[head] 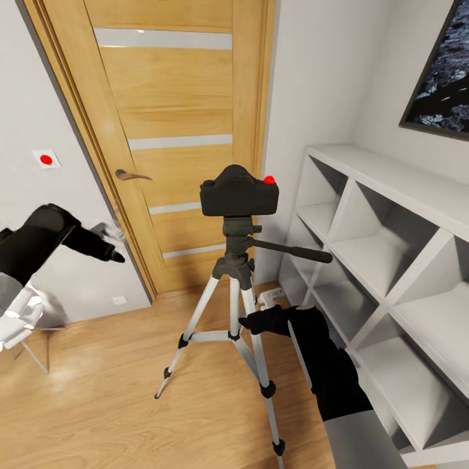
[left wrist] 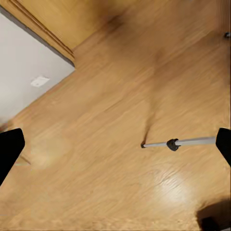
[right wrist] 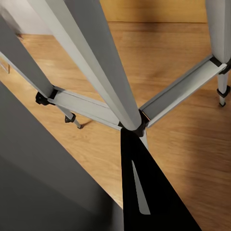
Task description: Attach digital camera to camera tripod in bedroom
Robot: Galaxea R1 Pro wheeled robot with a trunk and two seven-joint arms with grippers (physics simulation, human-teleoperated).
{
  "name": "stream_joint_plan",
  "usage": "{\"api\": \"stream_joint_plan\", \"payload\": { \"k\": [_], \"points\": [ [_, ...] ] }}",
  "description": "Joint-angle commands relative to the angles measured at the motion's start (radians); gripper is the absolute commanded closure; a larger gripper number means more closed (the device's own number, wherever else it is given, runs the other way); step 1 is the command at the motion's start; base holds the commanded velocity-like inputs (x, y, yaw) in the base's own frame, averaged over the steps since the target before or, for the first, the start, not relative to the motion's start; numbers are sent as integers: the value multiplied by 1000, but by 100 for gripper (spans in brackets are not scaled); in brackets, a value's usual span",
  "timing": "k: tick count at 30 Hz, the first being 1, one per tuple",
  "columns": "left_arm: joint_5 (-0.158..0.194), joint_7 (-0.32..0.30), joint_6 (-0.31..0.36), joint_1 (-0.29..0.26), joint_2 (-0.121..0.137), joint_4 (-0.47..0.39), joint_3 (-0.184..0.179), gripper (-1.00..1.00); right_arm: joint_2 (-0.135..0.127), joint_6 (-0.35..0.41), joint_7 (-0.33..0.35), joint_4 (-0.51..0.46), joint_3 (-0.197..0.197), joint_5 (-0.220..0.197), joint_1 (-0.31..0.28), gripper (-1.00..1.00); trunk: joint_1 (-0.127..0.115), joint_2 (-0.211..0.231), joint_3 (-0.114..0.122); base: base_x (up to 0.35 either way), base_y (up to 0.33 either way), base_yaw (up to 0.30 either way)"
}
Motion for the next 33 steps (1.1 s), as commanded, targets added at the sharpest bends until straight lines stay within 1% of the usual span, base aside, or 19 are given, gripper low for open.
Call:
{"api": "stream_joint_plan", "payload": {
  "k": [1,3,4,5,6,9,10,12,14,15,16,18,19,24,25,28,29,33],
  "points": [
    [-1,3,-1,18,-20,49,-2,-100,0,-15,6,73,-2,88,-1,100,0,-2,-2,0,0,0],
    [20,20,-9,56,-63,156,-1,-100,0,-15,6,74,-2,88,-1,100,0,-2,-2,0,0,0],
    [41,31,-40,89,-106,272,-1,-100,0,-15,6,74,-2,87,-1,100,0,-2,-2,0,0,0],
    [51,35,-68,104,-127,332,-1,-100,0,-15,6,74,-2,87,-1,100,0,-2,-2,0,0,0],
    [70,40,-153,132,-167,455,-1,-100,0,-15,7,74,-2,87,-1,100,0,-2,-2,0,0,0],
    [99,49,-335,178,-218,630,1,-100,0,-15,7,74,-2,87,-1,100,0,-2,-2,0,0,0],
    [122,56,-466,217,-238,706,2,-100,0,-15,7,74,-2,85,-1,100,0,-2,-2,0,0,0],
    [147,63,-578,269,-248,749,5,-100,0,-15,7,74,-2,84,-1,100,0,-2,-2,0,0,0],
    [181,76,-653,333,-251,777,7,-100,0,-15,7,74,-2,83,-1,100,0,-2,-2,0,0,0],
    [225,98,-702,403,-252,796,8,-100,0,-15,7,74,-2,83,-1,100,0,-2,-2,0,0,0],
    [253,113,-719,437,-252,803,8,-100,0,-15,7,74,-2,83,-1,100,0,-2,-2,0,0,0],
    [317,154,-744,502,-254,812,9,-100,0,-15,7,74,-2,82,-1,100,0,-2,-2,0,0,0],
    [390,204,-763,564,-258,818,9,-100,0,-15,8,74,-2,82,-1,100,0,-2,-2,0,0,0],
    [576,333,-790,706,-281,824,10,-100,0,-15,6,74,-2,81,-1,100,0,-2,-2,0,0,0],
    [640,375,-801,751,-295,825,10,-100,0,-15,6,74,-2,81,-1,100,0,-2,-2,0,0,0],
    [720,422,-820,800,-315,826,10,-100,0,-15,6,74,-2,80,-1,100,0,-2,-2,0,0,0],
    [763,447,-834,821,-324,827,10,-100,0,-15,6,74,-2,80,-1,100,0,-2,-2,0,0,0],
    [849,505,-851,856,-338,829,11,-100,0,-15,6,75,-2,78,-1,100,0,-2,-2,0,0,0]
  ]
}}
